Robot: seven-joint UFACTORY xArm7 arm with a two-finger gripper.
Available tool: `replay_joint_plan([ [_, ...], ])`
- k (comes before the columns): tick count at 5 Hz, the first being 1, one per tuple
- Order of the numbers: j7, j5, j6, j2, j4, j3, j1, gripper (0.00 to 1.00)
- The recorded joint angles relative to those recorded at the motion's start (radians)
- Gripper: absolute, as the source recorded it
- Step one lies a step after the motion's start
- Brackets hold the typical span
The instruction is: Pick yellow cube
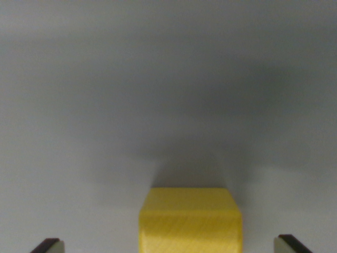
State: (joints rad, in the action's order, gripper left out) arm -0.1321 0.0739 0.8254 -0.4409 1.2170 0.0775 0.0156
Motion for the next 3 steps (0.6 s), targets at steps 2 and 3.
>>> replay_joint_plan([
  [2, -0.006, 0.0035, -0.027, -0.017, -0.013, 0.001, 0.0020, 0.00],
  [3, -0.006, 0.0035, -0.027, -0.017, -0.013, 0.001, 0.0020, 0.00],
])
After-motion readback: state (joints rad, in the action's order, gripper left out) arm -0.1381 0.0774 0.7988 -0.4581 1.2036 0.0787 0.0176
